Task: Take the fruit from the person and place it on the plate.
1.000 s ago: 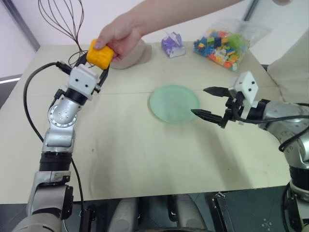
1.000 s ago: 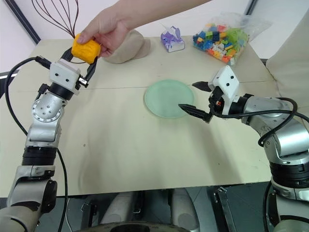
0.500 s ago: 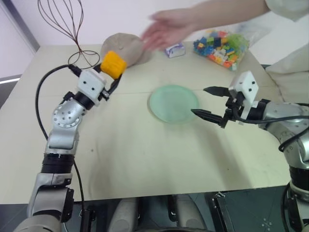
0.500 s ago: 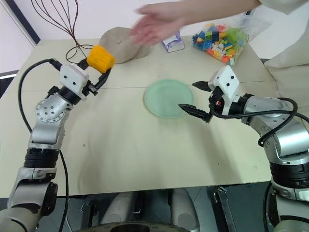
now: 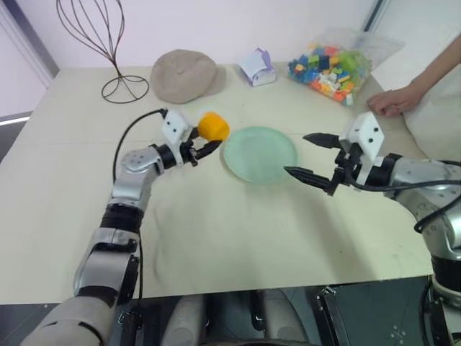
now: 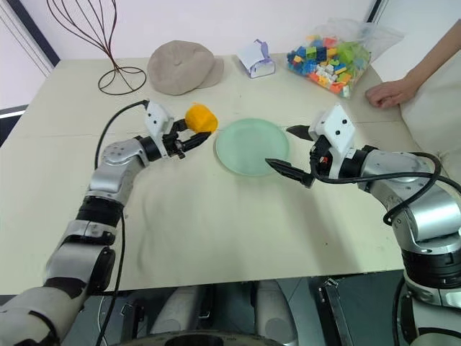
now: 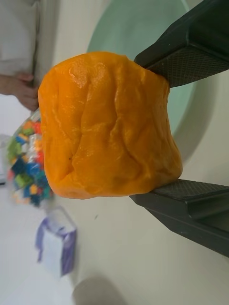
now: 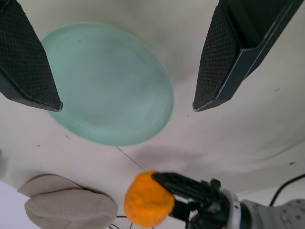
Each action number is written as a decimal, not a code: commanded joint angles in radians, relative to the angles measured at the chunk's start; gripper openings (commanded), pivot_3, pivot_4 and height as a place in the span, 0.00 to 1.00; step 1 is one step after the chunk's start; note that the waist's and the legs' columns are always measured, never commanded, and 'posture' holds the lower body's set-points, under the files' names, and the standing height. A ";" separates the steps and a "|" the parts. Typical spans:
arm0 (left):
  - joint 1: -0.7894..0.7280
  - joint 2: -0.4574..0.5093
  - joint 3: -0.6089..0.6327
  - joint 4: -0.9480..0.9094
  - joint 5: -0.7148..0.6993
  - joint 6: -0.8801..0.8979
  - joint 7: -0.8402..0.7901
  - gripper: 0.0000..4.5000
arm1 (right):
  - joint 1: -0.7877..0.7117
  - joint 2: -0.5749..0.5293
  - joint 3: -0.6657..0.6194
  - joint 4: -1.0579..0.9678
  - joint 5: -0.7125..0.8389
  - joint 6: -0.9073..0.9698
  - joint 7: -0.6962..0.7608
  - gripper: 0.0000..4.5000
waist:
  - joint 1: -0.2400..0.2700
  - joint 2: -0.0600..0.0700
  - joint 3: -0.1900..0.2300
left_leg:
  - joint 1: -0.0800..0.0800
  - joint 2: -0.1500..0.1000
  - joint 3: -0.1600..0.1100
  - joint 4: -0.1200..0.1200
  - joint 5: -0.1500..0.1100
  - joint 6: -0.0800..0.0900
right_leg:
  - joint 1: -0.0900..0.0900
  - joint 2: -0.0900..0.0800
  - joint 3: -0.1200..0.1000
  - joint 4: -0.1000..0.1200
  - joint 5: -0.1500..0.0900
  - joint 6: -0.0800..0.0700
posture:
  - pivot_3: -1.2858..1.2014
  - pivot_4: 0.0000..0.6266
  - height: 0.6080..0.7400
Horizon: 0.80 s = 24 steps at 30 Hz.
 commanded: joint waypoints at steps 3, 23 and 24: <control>-0.064 -0.055 -0.029 0.114 0.047 -0.079 -0.026 0.48 | 0.024 -0.005 -0.057 -0.081 0.027 0.017 -0.037 1.00 | -0.001 0.000 0.000 | 0.000 0.000 0.000 0.000 0.000 0.000 | 0.000 0.000 0.000 0.000 0.000 0.000 | 0.52 0.24 1.00; -0.102 -0.134 -0.057 0.289 0.148 -0.167 -0.039 0.99 | 0.123 -0.011 -0.151 -0.212 0.078 0.085 -0.135 1.00 | 0.016 0.000 0.000 | 0.000 0.000 0.000 0.001 0.000 0.000 | 0.000 0.000 0.000 0.002 0.000 0.000 | 0.52 0.24 1.00; -0.107 -0.137 -0.052 0.292 0.146 -0.170 -0.039 0.99 | 0.126 -0.011 -0.153 -0.215 0.078 0.085 -0.138 1.00 | 0.018 0.000 0.000 | 0.000 0.000 0.000 0.001 0.000 0.000 | 0.000 0.000 0.000 0.002 0.000 0.000 | 0.52 0.24 1.00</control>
